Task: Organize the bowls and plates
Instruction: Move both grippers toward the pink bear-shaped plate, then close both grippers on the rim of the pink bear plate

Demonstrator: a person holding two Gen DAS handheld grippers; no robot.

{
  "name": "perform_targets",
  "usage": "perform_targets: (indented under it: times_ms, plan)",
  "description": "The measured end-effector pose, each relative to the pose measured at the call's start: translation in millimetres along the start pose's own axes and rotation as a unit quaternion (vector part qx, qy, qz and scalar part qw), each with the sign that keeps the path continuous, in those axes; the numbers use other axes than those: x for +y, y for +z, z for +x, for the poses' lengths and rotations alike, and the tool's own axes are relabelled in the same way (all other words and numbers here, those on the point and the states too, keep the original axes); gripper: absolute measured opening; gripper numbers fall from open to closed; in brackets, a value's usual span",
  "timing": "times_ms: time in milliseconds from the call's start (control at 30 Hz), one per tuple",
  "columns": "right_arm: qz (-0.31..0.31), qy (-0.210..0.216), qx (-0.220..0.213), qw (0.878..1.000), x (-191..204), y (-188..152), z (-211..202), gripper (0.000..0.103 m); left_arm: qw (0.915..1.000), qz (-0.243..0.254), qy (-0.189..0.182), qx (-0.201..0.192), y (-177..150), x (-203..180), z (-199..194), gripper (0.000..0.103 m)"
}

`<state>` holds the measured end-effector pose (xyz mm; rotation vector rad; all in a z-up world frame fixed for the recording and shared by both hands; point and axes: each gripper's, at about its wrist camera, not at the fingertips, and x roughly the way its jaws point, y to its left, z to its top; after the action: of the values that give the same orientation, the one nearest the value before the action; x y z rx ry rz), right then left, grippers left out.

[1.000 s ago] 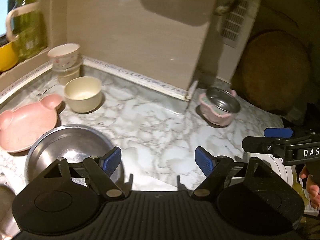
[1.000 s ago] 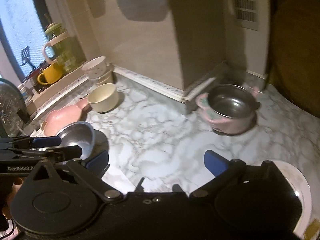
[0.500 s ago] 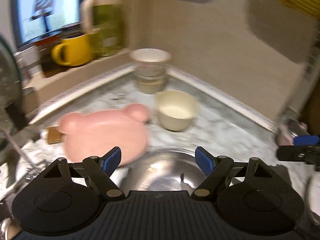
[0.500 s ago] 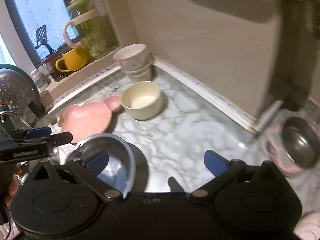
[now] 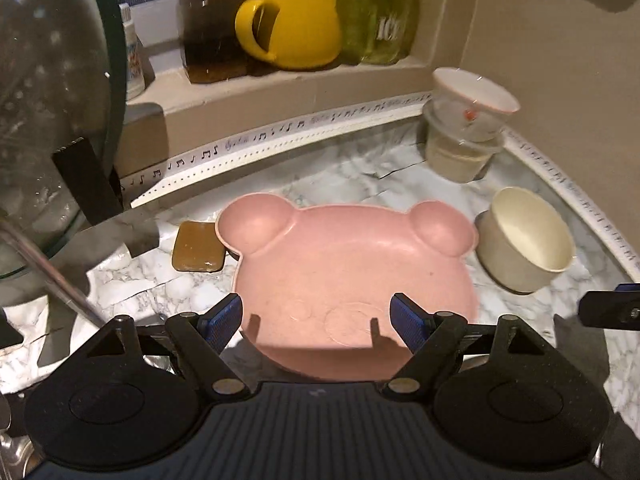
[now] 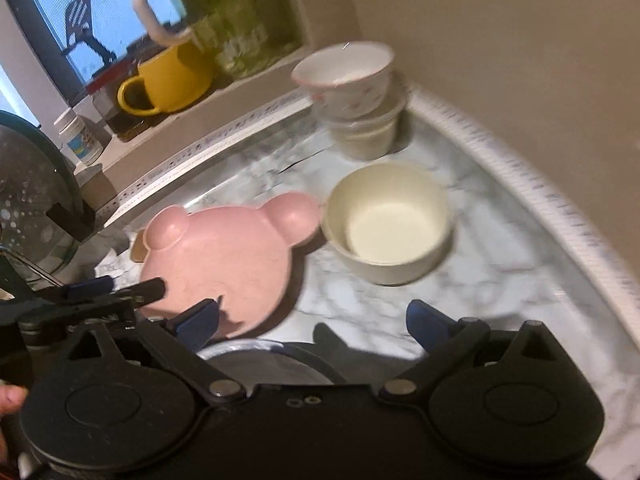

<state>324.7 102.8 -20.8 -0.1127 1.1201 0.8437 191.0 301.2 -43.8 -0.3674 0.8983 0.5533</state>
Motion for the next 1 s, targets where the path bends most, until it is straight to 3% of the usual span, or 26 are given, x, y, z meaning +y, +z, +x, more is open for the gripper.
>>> perform_targets:
  times_ms: [333,533,633,933,1000]
  plan:
    - [0.008,0.003,0.055,0.998,12.8,13.6,66.7,0.083,0.9981,-0.040,0.015,0.044,11.8,22.1,50.3,0.081]
    - [0.010,0.007,0.069,0.998,16.2,16.8,85.2,0.064,0.9972,-0.044,0.023,0.056,12.0,25.7,66.6,0.079]
    - [0.012,0.007,0.075,0.997,16.5,17.2,91.4,0.057,0.9965,-0.051,0.018,0.063,13.1,28.6,72.3,0.060]
    - [0.011,0.002,0.080,0.997,17.9,14.2,99.9,0.033,0.9952,-0.070,0.025,0.063,12.5,36.1,75.0,0.041]
    - [0.013,0.002,0.081,0.997,17.3,13.9,100.7,0.023,0.9950,-0.073,0.026,0.062,12.2,37.1,73.8,0.037]
